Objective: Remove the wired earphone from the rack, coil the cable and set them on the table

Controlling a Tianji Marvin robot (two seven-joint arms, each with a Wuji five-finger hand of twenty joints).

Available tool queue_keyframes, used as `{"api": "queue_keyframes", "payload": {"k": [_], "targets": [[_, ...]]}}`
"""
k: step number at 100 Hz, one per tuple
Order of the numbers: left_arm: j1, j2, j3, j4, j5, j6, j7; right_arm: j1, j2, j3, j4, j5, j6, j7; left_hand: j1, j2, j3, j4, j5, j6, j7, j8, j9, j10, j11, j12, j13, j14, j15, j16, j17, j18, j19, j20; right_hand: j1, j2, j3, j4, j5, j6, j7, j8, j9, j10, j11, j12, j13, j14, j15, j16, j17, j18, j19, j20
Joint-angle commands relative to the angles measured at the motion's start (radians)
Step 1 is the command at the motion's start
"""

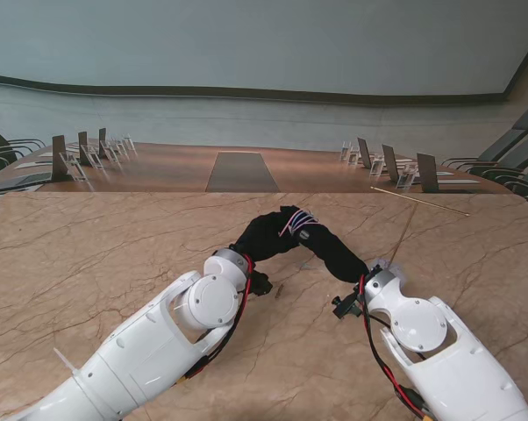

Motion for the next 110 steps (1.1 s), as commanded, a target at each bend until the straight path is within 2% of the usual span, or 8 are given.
{"api": "queue_keyframes", "payload": {"k": [1, 18, 55, 81, 87, 91, 110], "targets": [[0.000, -0.014, 0.004, 0.022, 0.004, -0.003, 0.003, -0.017, -0.007, -0.006, -0.053, -0.007, -0.001, 0.016, 0.074, 0.010, 0.047, 0.018, -0.003, -0.017, 0.019, 0.033, -0.012, -0.042, 0.055, 0.020, -0.024, -0.008, 0.024, 0.005, -0.007, -0.034, 0.099, -0.001, 0.021, -0.029, 0.001, -0.021, 0.008, -0.029, 0.017, 0.008, 0.020, -0.118, 0.033, 0.001, 0.017, -0.097, 0.031, 0.005, 0.010, -0.062, 0.015, 0.004], [-0.010, -0.015, 0.000, 0.050, 0.047, -0.025, 0.034, -0.054, -0.004, 0.008, -0.075, -0.018, 0.023, 0.017, 0.077, 0.015, 0.039, 0.016, -0.006, -0.020, 0.020, 0.040, -0.013, -0.039, 0.052, 0.020, -0.027, -0.008, 0.021, 0.007, -0.012, -0.032, 0.094, 0.005, 0.029, -0.031, -0.001, -0.021, 0.002, -0.021, 0.027, -0.002, 0.018, -0.113, 0.030, -0.002, 0.015, -0.092, 0.028, 0.005, 0.009, -0.059, 0.014, 0.001], [0.004, -0.002, -0.034, 0.050, 0.105, -0.055, 0.069, -0.096, -0.008, 0.019, -0.070, -0.049, 0.059, -0.008, 0.081, 0.020, 0.031, 0.014, -0.010, -0.020, 0.018, 0.048, -0.017, -0.039, 0.050, 0.025, -0.031, -0.007, 0.018, 0.010, -0.018, -0.032, 0.088, 0.013, 0.040, -0.031, -0.006, -0.020, -0.001, -0.021, 0.045, -0.020, 0.018, -0.114, 0.029, -0.006, 0.015, -0.093, 0.025, 0.006, 0.007, -0.058, 0.010, -0.003], [0.023, 0.007, -0.042, 0.015, 0.084, -0.042, 0.039, -0.088, -0.013, 0.008, -0.045, -0.055, 0.080, -0.020, 0.079, 0.017, 0.033, 0.016, -0.007, -0.019, 0.014, 0.047, -0.017, -0.039, 0.049, 0.027, -0.033, -0.006, 0.015, 0.012, -0.022, -0.030, 0.083, 0.018, 0.047, -0.032, -0.008, -0.019, -0.013, -0.023, 0.043, -0.035, 0.016, -0.110, 0.029, -0.007, 0.015, -0.089, 0.026, 0.008, 0.007, -0.055, 0.009, -0.002], [0.026, 0.009, -0.042, 0.008, 0.081, -0.041, 0.032, -0.086, -0.013, 0.005, -0.042, -0.055, 0.086, -0.020, 0.066, 0.008, 0.049, 0.021, 0.000, -0.023, 0.010, 0.045, -0.010, -0.048, 0.042, 0.023, -0.034, -0.003, 0.012, 0.012, -0.023, -0.029, 0.081, 0.022, 0.048, -0.030, -0.009, -0.019, -0.017, -0.023, 0.029, -0.045, 0.016, -0.104, 0.028, -0.008, 0.017, -0.085, 0.027, 0.010, 0.008, -0.053, 0.010, -0.001], [0.028, 0.010, -0.043, 0.004, 0.080, -0.042, 0.030, -0.085, -0.014, 0.004, -0.040, -0.054, 0.093, -0.019, 0.060, 0.002, 0.064, 0.022, 0.004, -0.019, 0.009, 0.044, -0.006, -0.046, 0.041, 0.023, -0.034, 0.003, 0.008, 0.011, -0.025, -0.026, 0.078, 0.026, 0.053, -0.030, -0.015, -0.018, -0.001, -0.023, -0.031, -0.079, 0.014, -0.102, 0.025, -0.013, 0.013, -0.083, 0.029, 0.012, 0.005, -0.052, 0.013, 0.003], [0.041, 0.020, -0.058, -0.023, 0.094, -0.047, 0.026, -0.089, -0.013, 0.008, -0.049, -0.058, 0.124, -0.014, 0.055, 0.000, 0.074, 0.022, 0.005, -0.017, 0.010, 0.048, -0.003, -0.049, 0.040, 0.022, -0.034, 0.005, 0.007, 0.010, -0.030, -0.020, 0.073, 0.030, 0.058, -0.027, -0.016, -0.018, 0.000, -0.010, -0.056, -0.086, 0.013, -0.088, 0.022, -0.014, 0.017, -0.071, 0.031, 0.014, 0.007, -0.045, 0.013, 0.004]]}}
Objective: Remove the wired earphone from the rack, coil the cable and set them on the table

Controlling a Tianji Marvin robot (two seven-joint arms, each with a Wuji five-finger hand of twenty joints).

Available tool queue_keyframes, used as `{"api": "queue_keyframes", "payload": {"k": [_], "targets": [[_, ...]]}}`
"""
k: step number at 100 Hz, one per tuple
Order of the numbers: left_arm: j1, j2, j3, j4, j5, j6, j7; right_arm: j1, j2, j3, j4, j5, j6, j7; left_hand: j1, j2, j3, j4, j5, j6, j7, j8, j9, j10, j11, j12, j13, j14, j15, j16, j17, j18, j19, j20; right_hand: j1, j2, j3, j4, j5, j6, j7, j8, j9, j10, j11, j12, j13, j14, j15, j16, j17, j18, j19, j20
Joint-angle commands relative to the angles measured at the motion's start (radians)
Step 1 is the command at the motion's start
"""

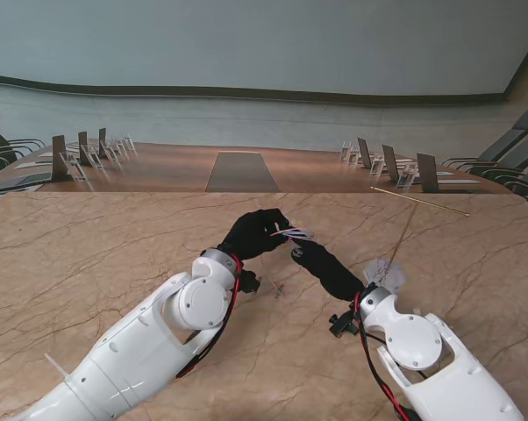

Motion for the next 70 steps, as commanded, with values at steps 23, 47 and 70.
{"api": "queue_keyframes", "payload": {"k": [23, 47, 70], "targets": [[0.008, 0.010, -0.026, -0.036, 0.032, -0.022, 0.001, -0.025, 0.007, 0.018, -0.035, -0.008, 0.069, 0.049, 0.021, -0.013, 0.092, 0.030, 0.015, -0.063, 0.027, 0.039, 0.000, -0.052, 0.044, 0.025, -0.013, 0.004, 0.018, 0.009, 0.007, -0.014, 0.087, 0.033, 0.037, -0.024, -0.022, -0.019, 0.013, -0.032, 0.008, 0.018, 0.012, 0.006, 0.008, -0.006, 0.021, 0.007, 0.027, 0.017, -0.006, 0.002, 0.039, 0.020], [0.001, 0.015, -0.030, -0.037, 0.046, -0.032, -0.007, -0.033, 0.015, 0.030, -0.047, -0.017, 0.094, 0.081, 0.015, -0.018, 0.100, 0.031, 0.018, -0.066, 0.026, 0.041, 0.002, -0.053, 0.045, 0.024, -0.014, 0.005, 0.018, 0.006, 0.007, -0.014, 0.086, 0.032, 0.055, -0.019, -0.042, -0.016, -0.040, -0.081, 0.341, -0.003, 0.031, 0.013, 0.048, 0.049, 0.031, 0.023, 0.075, 0.020, -0.001, 0.016, 0.062, 0.024], [-0.008, 0.014, -0.027, -0.025, 0.059, -0.033, 0.000, -0.048, 0.023, 0.045, -0.069, -0.026, 0.105, 0.105, 0.007, -0.018, 0.109, 0.030, 0.018, -0.071, 0.026, 0.047, 0.003, -0.061, 0.043, 0.024, -0.017, 0.006, 0.015, 0.005, 0.002, -0.014, 0.082, 0.032, 0.060, -0.017, -0.041, -0.015, -0.057, -0.078, 0.459, -0.049, 0.033, 0.022, 0.096, 0.073, 0.035, 0.035, 0.106, 0.033, 0.006, 0.024, 0.070, 0.027]]}}
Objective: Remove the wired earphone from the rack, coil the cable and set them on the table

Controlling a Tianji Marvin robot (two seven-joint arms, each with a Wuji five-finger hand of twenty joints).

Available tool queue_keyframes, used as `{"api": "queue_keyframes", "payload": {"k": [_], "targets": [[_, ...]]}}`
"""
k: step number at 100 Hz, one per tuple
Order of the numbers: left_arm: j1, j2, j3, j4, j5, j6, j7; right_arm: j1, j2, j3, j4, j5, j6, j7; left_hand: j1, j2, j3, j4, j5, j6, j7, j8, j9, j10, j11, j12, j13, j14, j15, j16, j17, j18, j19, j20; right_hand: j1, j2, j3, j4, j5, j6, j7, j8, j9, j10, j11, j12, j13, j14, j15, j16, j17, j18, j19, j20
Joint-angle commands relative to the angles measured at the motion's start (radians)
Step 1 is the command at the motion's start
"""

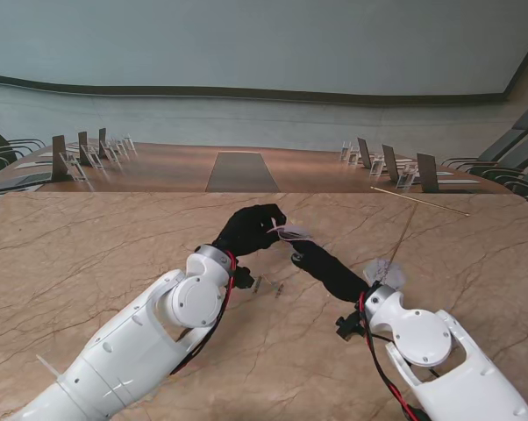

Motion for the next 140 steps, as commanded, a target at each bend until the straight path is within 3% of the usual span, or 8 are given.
{"api": "queue_keyframes", "payload": {"k": [1, 12, 35, 49, 61, 81, 101, 140], "targets": [[-0.010, -0.004, -0.005, -0.006, 0.003, -0.003, 0.008, -0.022, 0.004, -0.001, -0.006, -0.007, 0.007, 0.008, -0.005, 0.029, 0.048, 0.036, 0.018, -0.032, 0.027, 0.014, 0.006, -0.060, 0.043, 0.024, -0.017, 0.006, 0.015, 0.005, 0.002, -0.014, 0.083, 0.021, 0.009, -0.016, -0.021, -0.015, 0.042, 0.027, 0.087, 0.001, 0.012, 0.003, 0.009, 0.009, 0.013, 0.019, 0.020, 0.009, 0.004, -0.004, 0.027, 0.016], [-0.012, -0.006, -0.006, -0.003, 0.004, -0.003, 0.013, -0.034, 0.002, 0.008, -0.015, -0.010, 0.006, -0.002, -0.008, 0.030, 0.051, 0.035, 0.017, -0.031, 0.027, 0.018, 0.005, -0.061, 0.042, 0.024, -0.021, 0.008, 0.012, 0.004, -0.002, -0.013, 0.080, 0.021, 0.014, -0.015, -0.028, -0.014, 0.049, 0.071, -0.069, -0.111, 0.008, 0.020, -0.010, -0.001, 0.010, 0.029, 0.022, 0.003, 0.005, 0.001, 0.029, 0.014], [-0.016, -0.002, -0.005, -0.002, 0.005, -0.010, 0.002, -0.051, 0.005, 0.019, -0.030, -0.022, 0.024, 0.002, -0.012, 0.028, 0.056, 0.034, 0.018, -0.034, 0.026, 0.024, 0.006, -0.065, 0.042, 0.026, -0.026, 0.011, 0.006, 0.003, -0.011, -0.008, 0.072, 0.022, 0.016, -0.015, -0.028, -0.014, 0.056, 0.078, -0.088, -0.097, 0.008, 0.024, -0.016, -0.004, 0.010, 0.033, 0.018, 0.001, 0.003, 0.004, 0.030, 0.012], [-0.016, 0.004, -0.010, -0.007, 0.015, -0.014, -0.010, -0.069, 0.012, 0.039, -0.053, -0.025, 0.049, 0.034, -0.012, 0.028, 0.056, 0.035, 0.020, -0.039, 0.021, 0.025, 0.006, -0.067, 0.040, 0.027, -0.036, 0.014, -0.004, 0.002, -0.026, -0.007, 0.061, 0.024, 0.033, -0.015, -0.036, -0.013, 0.046, 0.042, 0.125, 0.023, 0.017, 0.022, 0.038, 0.023, 0.017, 0.039, 0.050, 0.013, 0.008, 0.015, 0.047, 0.014], [-0.016, 0.014, -0.018, -0.016, 0.031, -0.023, -0.027, -0.094, 0.022, 0.069, -0.084, -0.040, 0.048, 0.063, -0.012, 0.030, 0.052, 0.036, 0.019, -0.043, 0.015, 0.028, -0.008, -0.055, 0.023, 0.025, -0.067, 0.018, -0.024, 0.007, -0.068, -0.006, 0.032, 0.037, 0.051, -0.017, -0.043, -0.009, 0.046, 0.034, 0.258, -0.034, 0.027, 0.050, 0.198, 0.094, 0.030, 0.079, 0.170, 0.055, 0.042, 0.059, 0.085, 0.025], [-0.015, 0.030, -0.028, -0.032, 0.052, -0.044, -0.060, -0.156, 0.031, 0.136, -0.137, -0.070, -0.001, 0.078, -0.012, 0.033, 0.049, 0.036, 0.018, -0.044, 0.014, 0.033, -0.010, -0.053, 0.021, 0.028, -0.070, 0.021, -0.028, 0.013, -0.074, -0.005, 0.024, 0.049, 0.068, -0.019, -0.046, -0.001, 0.102, 0.040, 0.306, -0.076, 0.031, 0.085, 0.369, 0.163, 0.106, 0.143, 0.240, 0.074, 0.088, 0.125, 0.156, 0.040], [-0.014, 0.044, -0.033, -0.049, 0.069, -0.060, -0.094, -0.197, 0.035, 0.199, -0.165, -0.097, -0.048, 0.077, -0.014, 0.031, 0.049, 0.038, 0.020, -0.047, 0.011, 0.037, -0.010, -0.053, 0.020, 0.030, -0.073, 0.020, -0.032, 0.017, -0.080, -0.004, 0.017, 0.060, 0.077, -0.018, -0.046, 0.001, 0.143, 0.043, 0.310, -0.080, 0.077, 0.105, 0.398, 0.171, 0.163, 0.184, 0.271, 0.091, 0.121, 0.164, 0.203, 0.050], [-0.019, 0.056, -0.017, -0.062, 0.076, -0.071, -0.139, -0.210, 0.027, 0.248, -0.149, -0.106, -0.111, 0.034, -0.014, 0.036, 0.043, 0.039, 0.019, -0.051, 0.003, 0.054, -0.022, -0.049, 0.006, 0.045, -0.093, 0.023, -0.053, 0.030, -0.109, -0.004, -0.015, 0.097, 0.067, -0.014, -0.048, 0.002, 0.157, 0.035, 0.296, -0.084, 0.105, 0.104, 0.394, 0.167, 0.183, 0.200, 0.276, 0.103, 0.119, 0.191, 0.239, 0.046]]}}
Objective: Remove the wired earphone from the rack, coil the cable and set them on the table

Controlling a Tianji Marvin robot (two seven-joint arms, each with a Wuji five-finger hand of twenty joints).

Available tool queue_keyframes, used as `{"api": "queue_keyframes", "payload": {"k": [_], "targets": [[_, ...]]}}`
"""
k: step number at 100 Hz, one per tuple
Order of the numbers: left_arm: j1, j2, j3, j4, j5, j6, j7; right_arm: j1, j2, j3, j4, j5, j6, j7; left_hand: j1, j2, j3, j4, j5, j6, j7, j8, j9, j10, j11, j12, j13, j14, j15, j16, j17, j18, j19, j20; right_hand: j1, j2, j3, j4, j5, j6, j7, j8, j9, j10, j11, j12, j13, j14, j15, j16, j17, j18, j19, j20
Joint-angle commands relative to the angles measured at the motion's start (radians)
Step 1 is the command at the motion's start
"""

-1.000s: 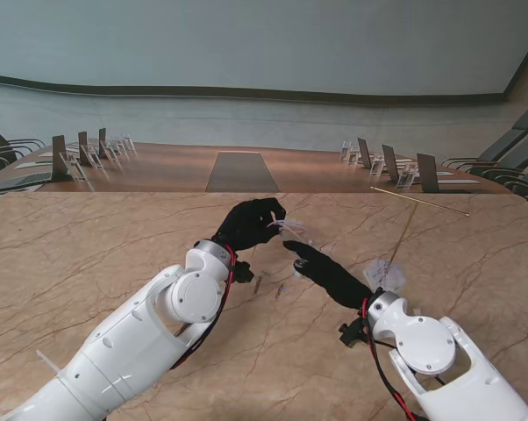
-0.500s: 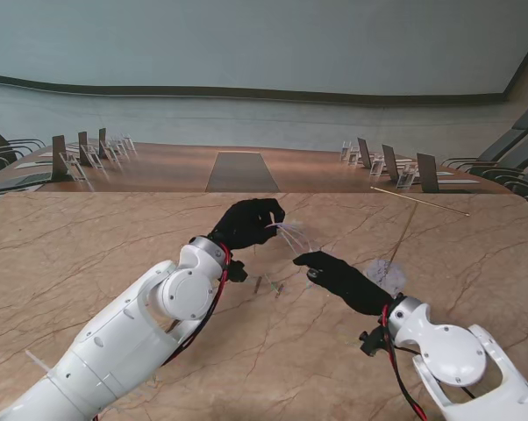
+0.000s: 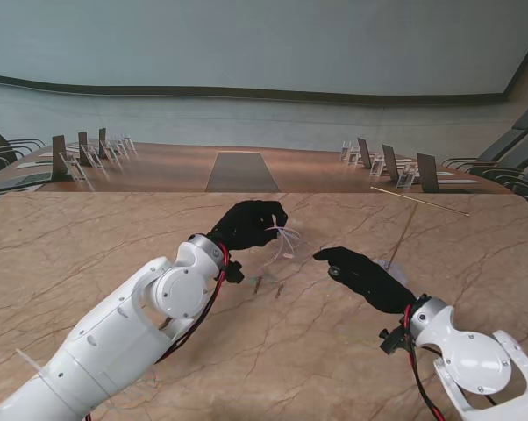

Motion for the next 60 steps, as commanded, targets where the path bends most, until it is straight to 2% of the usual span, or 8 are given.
{"api": "queue_keyframes", "payload": {"k": [1, 24, 28, 54, 56, 60], "targets": [[0.003, -0.002, 0.004, -0.010, -0.002, -0.001, -0.009, -0.003, -0.004, 0.003, 0.002, 0.003, -0.004, -0.007, -0.001, 0.032, 0.039, 0.037, 0.019, -0.034, 0.018, 0.026, -0.019, -0.037, 0.006, 0.032, -0.022, 0.014, 0.000, 0.023, -0.007, -0.007, 0.034, 0.031, 0.003, -0.013, -0.025, 0.001, 0.011, -0.026, -0.003, -0.018, 0.012, -0.003, 0.010, 0.008, 0.031, 0.013, 0.017, 0.012, 0.004, 0.000, 0.041, 0.010], [0.005, 0.011, 0.002, -0.032, 0.004, -0.019, -0.046, 0.033, -0.002, 0.010, 0.031, -0.022, -0.016, -0.006, -0.006, 0.044, 0.025, 0.041, 0.012, -0.055, 0.009, 0.041, -0.063, -0.007, -0.036, 0.045, -0.078, 0.015, -0.035, 0.035, -0.080, -0.014, -0.014, 0.060, 0.046, -0.020, -0.013, 0.011, 0.019, -0.029, 0.001, -0.012, 0.024, 0.000, 0.019, 0.013, 0.050, 0.025, 0.030, 0.023, 0.012, 0.017, 0.056, 0.009], [0.006, 0.015, 0.001, -0.040, 0.004, -0.022, -0.059, 0.040, -0.001, 0.010, 0.036, -0.029, -0.016, -0.006, -0.001, 0.051, 0.009, 0.047, 0.010, -0.059, 0.002, 0.052, -0.076, -0.002, -0.052, 0.056, -0.093, 0.014, -0.052, 0.051, -0.100, -0.016, -0.041, 0.094, 0.068, -0.023, -0.018, 0.018, 0.022, -0.027, 0.008, -0.007, 0.028, 0.005, 0.028, 0.018, 0.056, 0.033, 0.044, 0.034, 0.015, 0.028, 0.069, 0.011], [0.006, 0.034, 0.003, -0.075, 0.011, -0.053, -0.118, 0.078, -0.001, 0.009, 0.068, -0.054, -0.015, -0.010, -0.014, 0.056, 0.010, 0.050, 0.005, -0.072, -0.003, 0.074, -0.123, 0.020, -0.082, 0.053, -0.147, 0.012, -0.089, 0.064, -0.173, -0.024, -0.092, 0.126, 0.166, -0.037, -0.008, 0.052, 0.043, -0.032, 0.032, 0.008, 0.057, 0.015, 0.070, 0.037, 0.091, 0.047, 0.093, 0.070, 0.031, 0.059, 0.110, 0.027], [0.005, 0.035, 0.004, -0.077, 0.011, -0.055, -0.124, 0.080, -0.001, 0.009, 0.070, -0.055, -0.015, -0.010, -0.015, 0.059, 0.006, 0.052, 0.005, -0.074, -0.010, 0.084, -0.134, 0.024, -0.091, 0.060, -0.157, 0.011, -0.103, 0.078, -0.184, -0.027, -0.113, 0.150, 0.168, -0.038, -0.009, 0.054, 0.044, -0.031, 0.032, 0.008, 0.057, 0.016, 0.071, 0.038, 0.089, 0.048, 0.095, 0.072, 0.030, 0.059, 0.112, 0.028], [0.003, 0.039, 0.007, -0.083, 0.010, -0.059, -0.139, 0.084, -0.001, 0.009, 0.073, -0.055, -0.015, -0.010, -0.017, 0.062, 0.005, 0.053, 0.002, -0.081, -0.011, 0.092, -0.151, 0.028, -0.099, 0.062, -0.174, 0.009, -0.115, 0.083, -0.207, -0.031, -0.129, 0.159, 0.169, -0.037, -0.011, 0.056, 0.043, -0.032, 0.032, 0.009, 0.053, 0.016, 0.072, 0.038, 0.086, 0.046, 0.097, 0.074, 0.026, 0.057, 0.114, 0.029]]}}
